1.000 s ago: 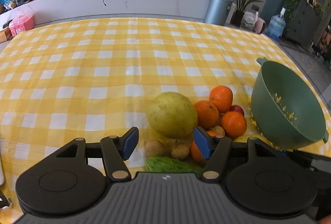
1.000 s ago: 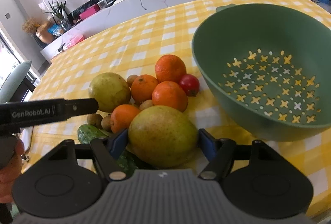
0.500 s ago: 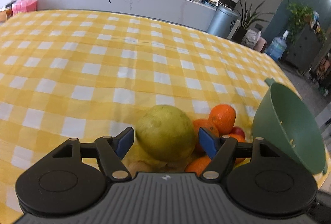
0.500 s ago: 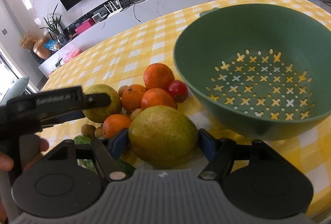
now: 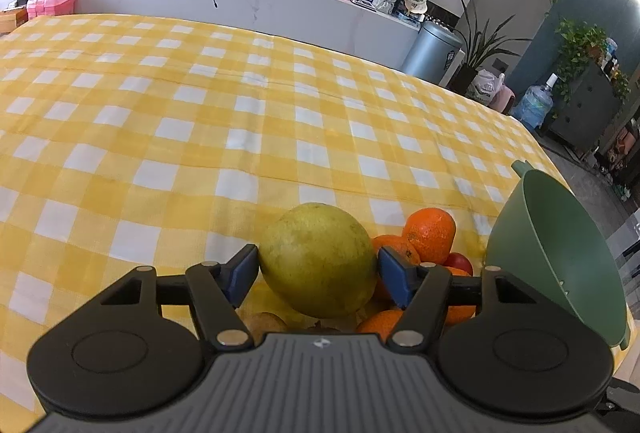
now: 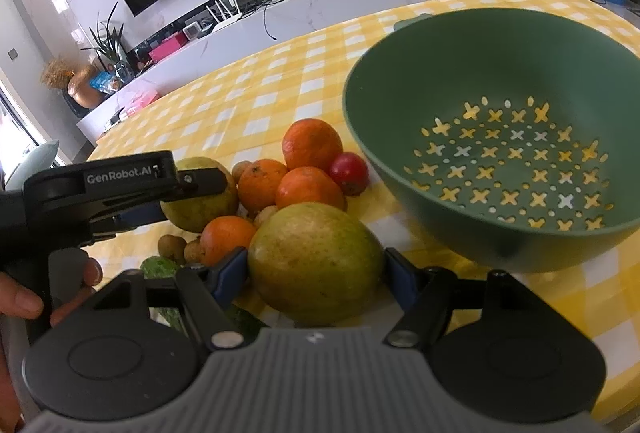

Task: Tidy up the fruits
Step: 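Grasp a pear with the left tool while the right tool grasps another pear, then carry both pears into the green colander and lower them with both tools, then open both tools to release the pears and withdraw from the colander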

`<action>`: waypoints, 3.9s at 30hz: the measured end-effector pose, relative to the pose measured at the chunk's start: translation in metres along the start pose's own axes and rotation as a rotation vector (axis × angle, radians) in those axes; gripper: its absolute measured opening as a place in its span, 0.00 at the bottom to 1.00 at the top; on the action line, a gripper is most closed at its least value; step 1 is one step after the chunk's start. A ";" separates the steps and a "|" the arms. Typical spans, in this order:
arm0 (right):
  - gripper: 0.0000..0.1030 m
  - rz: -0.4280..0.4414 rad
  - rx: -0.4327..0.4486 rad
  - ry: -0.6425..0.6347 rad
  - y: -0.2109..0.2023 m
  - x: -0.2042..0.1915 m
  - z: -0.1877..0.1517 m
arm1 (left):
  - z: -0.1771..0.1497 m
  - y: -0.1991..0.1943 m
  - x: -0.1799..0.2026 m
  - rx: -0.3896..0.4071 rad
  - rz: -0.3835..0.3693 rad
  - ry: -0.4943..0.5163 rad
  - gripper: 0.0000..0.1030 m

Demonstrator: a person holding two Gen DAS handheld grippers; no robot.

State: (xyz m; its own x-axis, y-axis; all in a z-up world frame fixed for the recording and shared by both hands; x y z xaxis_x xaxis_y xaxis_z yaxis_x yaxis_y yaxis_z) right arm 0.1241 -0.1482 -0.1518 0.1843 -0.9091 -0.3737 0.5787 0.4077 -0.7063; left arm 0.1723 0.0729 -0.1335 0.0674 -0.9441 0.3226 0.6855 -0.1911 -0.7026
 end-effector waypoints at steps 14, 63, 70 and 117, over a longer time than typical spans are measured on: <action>0.68 -0.005 0.004 -0.016 0.000 -0.002 -0.001 | 0.009 -0.020 0.003 0.080 -0.010 -0.013 0.73; 0.67 -0.132 -0.148 -0.410 -0.073 0.102 0.083 | -0.001 -0.022 0.195 -0.156 -0.084 0.366 0.72; 0.67 -0.117 -0.237 -0.524 -0.049 0.100 0.083 | -0.008 0.007 0.201 -0.246 -0.054 0.453 0.72; 0.69 -0.124 -0.522 -0.578 -0.015 0.108 0.085 | -0.018 0.050 0.206 -0.357 -0.075 0.532 0.70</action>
State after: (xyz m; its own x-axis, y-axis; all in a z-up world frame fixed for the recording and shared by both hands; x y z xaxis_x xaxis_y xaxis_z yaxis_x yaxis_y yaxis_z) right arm 0.2027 -0.2603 -0.1303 0.6092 -0.7930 -0.0027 0.2008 0.1575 -0.9669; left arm 0.2078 -0.1361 -0.1138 -0.4035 -0.9110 0.0849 0.3846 -0.2531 -0.8877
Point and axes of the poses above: each gripper's, at about its wrist camera, not at the fingertips, and y roughly the way its jaws point, x to its right, z to its top, the point moved 7 cm from there along y, roughly the way its jaws point
